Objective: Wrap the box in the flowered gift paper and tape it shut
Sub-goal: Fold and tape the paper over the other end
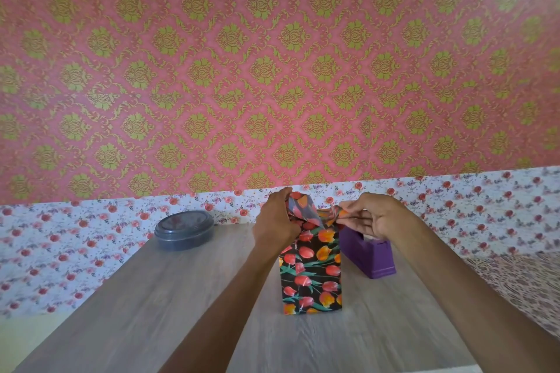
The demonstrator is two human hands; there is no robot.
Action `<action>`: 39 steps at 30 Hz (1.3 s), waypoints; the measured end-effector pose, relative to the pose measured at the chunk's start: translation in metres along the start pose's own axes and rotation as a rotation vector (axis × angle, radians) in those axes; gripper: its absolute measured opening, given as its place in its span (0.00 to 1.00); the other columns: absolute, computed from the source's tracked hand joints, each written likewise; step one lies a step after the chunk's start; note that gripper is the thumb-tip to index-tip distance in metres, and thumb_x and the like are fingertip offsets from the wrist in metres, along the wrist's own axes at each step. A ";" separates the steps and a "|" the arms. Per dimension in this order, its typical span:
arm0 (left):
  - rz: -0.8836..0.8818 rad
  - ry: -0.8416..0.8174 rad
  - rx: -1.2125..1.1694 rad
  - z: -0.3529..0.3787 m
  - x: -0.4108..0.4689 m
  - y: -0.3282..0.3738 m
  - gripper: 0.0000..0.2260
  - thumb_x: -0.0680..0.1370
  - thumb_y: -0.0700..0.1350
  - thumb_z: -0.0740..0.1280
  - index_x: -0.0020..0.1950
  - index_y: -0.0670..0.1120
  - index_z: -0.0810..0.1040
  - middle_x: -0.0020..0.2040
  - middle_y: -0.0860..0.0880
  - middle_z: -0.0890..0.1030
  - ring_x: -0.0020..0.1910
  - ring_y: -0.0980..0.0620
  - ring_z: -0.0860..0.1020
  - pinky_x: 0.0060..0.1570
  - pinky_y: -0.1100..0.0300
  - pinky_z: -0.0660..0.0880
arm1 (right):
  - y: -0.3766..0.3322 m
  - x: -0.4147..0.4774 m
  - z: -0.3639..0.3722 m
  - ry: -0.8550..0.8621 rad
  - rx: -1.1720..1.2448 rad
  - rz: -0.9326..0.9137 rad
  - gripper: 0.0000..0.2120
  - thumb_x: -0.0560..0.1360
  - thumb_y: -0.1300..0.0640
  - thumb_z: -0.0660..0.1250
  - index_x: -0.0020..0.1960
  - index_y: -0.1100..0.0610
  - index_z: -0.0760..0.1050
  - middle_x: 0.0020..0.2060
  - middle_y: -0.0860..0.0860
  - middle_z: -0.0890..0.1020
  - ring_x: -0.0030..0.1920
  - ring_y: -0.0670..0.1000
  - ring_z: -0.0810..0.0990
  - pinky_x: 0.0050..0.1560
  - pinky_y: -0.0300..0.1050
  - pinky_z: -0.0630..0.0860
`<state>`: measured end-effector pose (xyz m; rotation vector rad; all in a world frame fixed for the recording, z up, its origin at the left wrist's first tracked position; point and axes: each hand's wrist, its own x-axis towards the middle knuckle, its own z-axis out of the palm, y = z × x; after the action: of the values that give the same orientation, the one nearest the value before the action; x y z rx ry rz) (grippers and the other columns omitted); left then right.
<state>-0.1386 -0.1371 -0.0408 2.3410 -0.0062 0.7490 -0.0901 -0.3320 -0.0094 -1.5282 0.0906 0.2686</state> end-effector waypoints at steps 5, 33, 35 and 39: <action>0.007 0.001 -0.012 0.001 -0.001 -0.003 0.27 0.65 0.39 0.75 0.62 0.50 0.73 0.53 0.52 0.79 0.51 0.48 0.79 0.47 0.54 0.78 | -0.002 0.001 0.002 -0.036 0.227 0.046 0.12 0.77 0.75 0.61 0.58 0.71 0.76 0.49 0.65 0.83 0.45 0.60 0.86 0.29 0.43 0.81; -0.376 0.132 -0.682 -0.025 0.010 -0.035 0.05 0.75 0.37 0.72 0.39 0.42 0.82 0.42 0.44 0.85 0.42 0.47 0.85 0.46 0.55 0.82 | 0.012 0.012 -0.017 0.048 -0.036 -0.457 0.10 0.73 0.71 0.71 0.53 0.64 0.82 0.41 0.57 0.84 0.24 0.44 0.80 0.22 0.31 0.72; -0.387 0.153 -0.715 -0.024 0.011 -0.034 0.04 0.74 0.35 0.72 0.40 0.40 0.81 0.43 0.42 0.84 0.43 0.46 0.84 0.43 0.58 0.82 | 0.014 0.014 -0.016 0.064 -0.052 -0.427 0.08 0.74 0.66 0.72 0.51 0.58 0.83 0.45 0.55 0.84 0.24 0.45 0.80 0.17 0.31 0.61; -0.380 0.157 -0.728 -0.023 0.011 -0.036 0.03 0.73 0.35 0.73 0.44 0.41 0.82 0.45 0.43 0.84 0.45 0.48 0.83 0.41 0.61 0.82 | 0.015 0.018 -0.019 0.081 -0.087 -0.400 0.06 0.75 0.58 0.72 0.51 0.55 0.84 0.47 0.53 0.86 0.26 0.47 0.80 0.17 0.32 0.56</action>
<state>-0.1341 -0.0936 -0.0425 1.5284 0.1963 0.6025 -0.0742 -0.3484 -0.0287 -1.6063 -0.1641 -0.1089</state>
